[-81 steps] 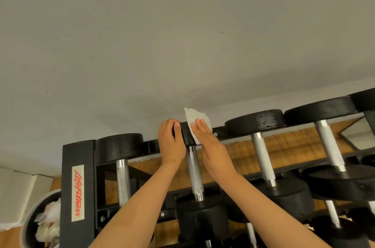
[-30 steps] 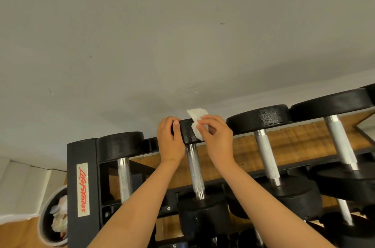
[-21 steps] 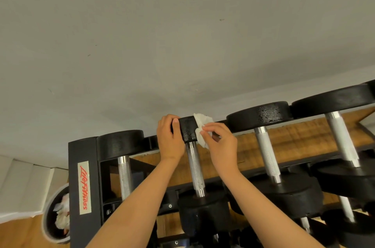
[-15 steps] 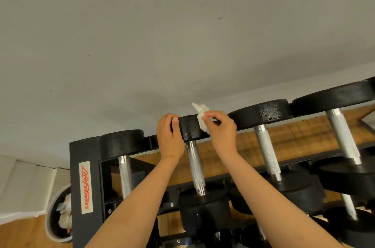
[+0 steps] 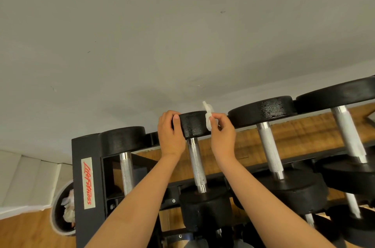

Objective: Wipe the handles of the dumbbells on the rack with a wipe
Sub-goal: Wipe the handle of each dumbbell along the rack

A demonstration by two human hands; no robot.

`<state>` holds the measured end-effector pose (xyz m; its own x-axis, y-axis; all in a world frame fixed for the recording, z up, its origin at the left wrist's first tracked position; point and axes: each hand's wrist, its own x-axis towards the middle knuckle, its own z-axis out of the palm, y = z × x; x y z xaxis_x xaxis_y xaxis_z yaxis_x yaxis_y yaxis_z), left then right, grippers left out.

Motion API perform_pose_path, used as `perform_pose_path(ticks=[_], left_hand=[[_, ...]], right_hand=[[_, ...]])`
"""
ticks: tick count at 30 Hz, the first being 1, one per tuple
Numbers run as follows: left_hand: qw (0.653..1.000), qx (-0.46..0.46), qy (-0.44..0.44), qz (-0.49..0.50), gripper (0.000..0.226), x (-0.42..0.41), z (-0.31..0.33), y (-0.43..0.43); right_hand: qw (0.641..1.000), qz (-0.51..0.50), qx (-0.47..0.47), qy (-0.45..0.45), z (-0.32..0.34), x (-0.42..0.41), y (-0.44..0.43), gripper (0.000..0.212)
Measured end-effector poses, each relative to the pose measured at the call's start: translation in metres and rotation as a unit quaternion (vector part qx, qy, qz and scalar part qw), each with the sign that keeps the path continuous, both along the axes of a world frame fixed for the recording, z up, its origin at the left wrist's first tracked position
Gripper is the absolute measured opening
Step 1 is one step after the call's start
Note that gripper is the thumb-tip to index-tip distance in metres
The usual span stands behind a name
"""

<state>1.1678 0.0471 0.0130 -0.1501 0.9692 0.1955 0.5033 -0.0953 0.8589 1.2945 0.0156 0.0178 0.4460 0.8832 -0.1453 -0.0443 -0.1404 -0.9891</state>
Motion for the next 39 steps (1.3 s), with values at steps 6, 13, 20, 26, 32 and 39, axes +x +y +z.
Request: perform_pose_path(ticks=[6,13,20,26,32,39], left_hand=[[1.0,0.005,0.004,0.0,0.039,0.001,0.001,0.001],[1.0,0.004,0.003,0.0,0.041,0.0,0.0,0.0],[1.0,0.012,0.001,0.001,0.039,0.0,-0.001,0.0],[1.0,0.02,0.0,0.0,0.036,0.001,-0.001,0.001],[1.0,0.019,0.001,0.0,0.037,0.002,-0.001,0.001],[1.0,0.012,0.0,0.0,0.038,0.001,-0.002,0.0]], right_hand=[[1.0,-0.012,-0.008,0.001,-0.009,-0.001,-0.007,0.007],[0.998,0.022,-0.035,0.037,-0.017,0.007,0.005,0.009],[0.996,0.03,-0.048,0.074,-0.018,0.009,-0.001,0.01],[0.99,0.017,-0.076,0.114,-0.014,0.005,0.016,0.015],[0.988,0.044,-0.104,0.109,-0.011,0.008,0.022,0.016],[0.987,0.033,-0.099,0.118,-0.014,0.007,-0.002,0.013]])
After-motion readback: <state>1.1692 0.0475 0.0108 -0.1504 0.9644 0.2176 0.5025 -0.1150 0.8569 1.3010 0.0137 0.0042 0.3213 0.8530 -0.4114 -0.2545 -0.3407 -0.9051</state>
